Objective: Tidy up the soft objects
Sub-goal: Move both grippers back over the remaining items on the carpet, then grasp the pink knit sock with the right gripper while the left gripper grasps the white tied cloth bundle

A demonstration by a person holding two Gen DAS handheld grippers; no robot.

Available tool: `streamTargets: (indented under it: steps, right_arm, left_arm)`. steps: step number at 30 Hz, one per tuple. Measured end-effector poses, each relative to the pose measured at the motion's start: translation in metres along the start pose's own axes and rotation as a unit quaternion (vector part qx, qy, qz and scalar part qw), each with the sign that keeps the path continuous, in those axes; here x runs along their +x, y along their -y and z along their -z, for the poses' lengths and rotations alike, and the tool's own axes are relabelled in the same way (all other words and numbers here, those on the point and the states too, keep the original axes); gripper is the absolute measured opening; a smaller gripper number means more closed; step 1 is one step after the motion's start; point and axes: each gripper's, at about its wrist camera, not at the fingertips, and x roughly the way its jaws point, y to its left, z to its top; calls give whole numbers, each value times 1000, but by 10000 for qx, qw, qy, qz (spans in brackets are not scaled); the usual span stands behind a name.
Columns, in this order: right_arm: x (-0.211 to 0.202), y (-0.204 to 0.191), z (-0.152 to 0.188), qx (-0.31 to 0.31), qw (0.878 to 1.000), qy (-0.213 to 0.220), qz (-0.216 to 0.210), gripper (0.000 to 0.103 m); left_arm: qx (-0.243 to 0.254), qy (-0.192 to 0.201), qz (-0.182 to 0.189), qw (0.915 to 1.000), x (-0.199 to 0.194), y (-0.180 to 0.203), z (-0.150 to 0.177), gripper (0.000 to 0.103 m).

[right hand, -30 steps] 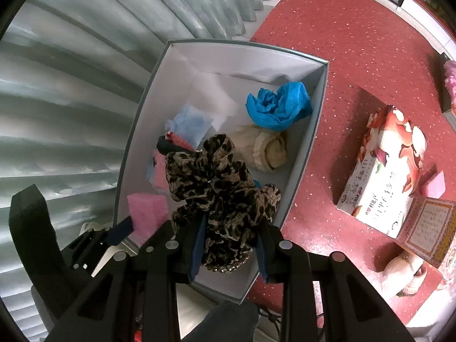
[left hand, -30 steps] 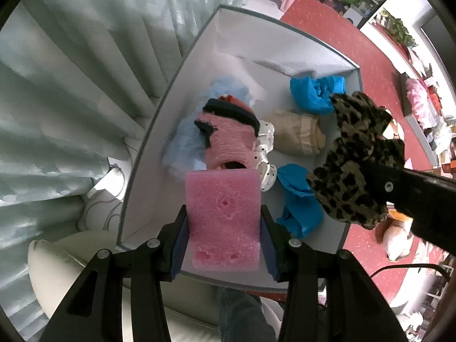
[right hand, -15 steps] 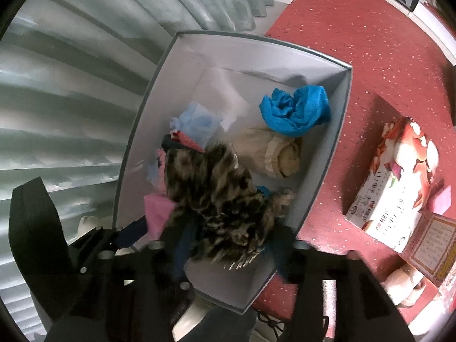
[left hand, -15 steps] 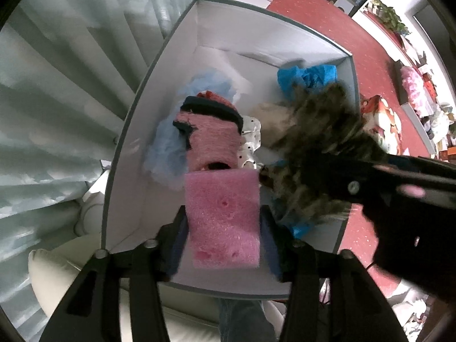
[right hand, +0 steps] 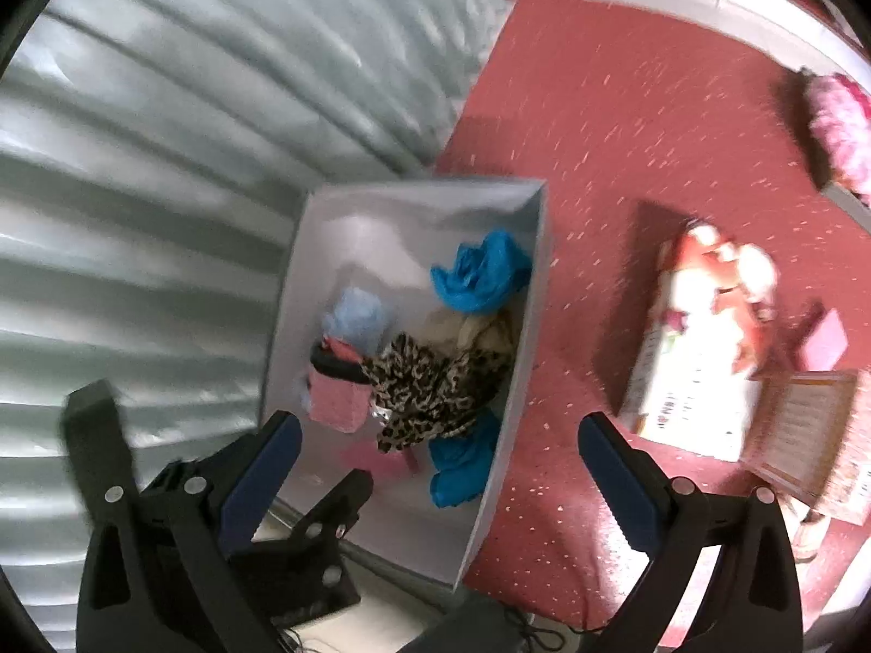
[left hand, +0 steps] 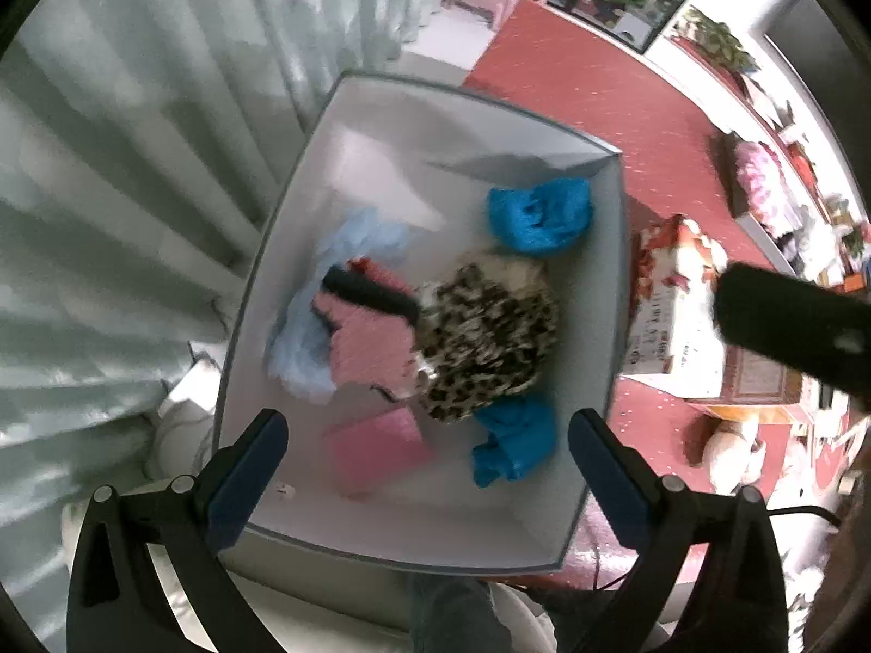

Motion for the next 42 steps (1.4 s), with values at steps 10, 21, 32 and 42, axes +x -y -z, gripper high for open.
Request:
streamTargets:
  steps: [10,21,32,42]
  right_arm:
    - [-143,67,80,476,9911,1242,-11,102]
    - [-89,250,179,2810,9524,306,1146,102]
    - [-2,291,149,2392,9671,169,855,102]
    - [10,268,170,1878,9797,-283,638,67]
  left_arm:
    - [1579,35,384,9867,-18,106,5,103]
    - [2211,-747,424,9715,19,190,38,103]
    - [2172,-1086,24,9701,44,211,68,103]
    - [2111,-1439,-210,9666,72,216,84,103]
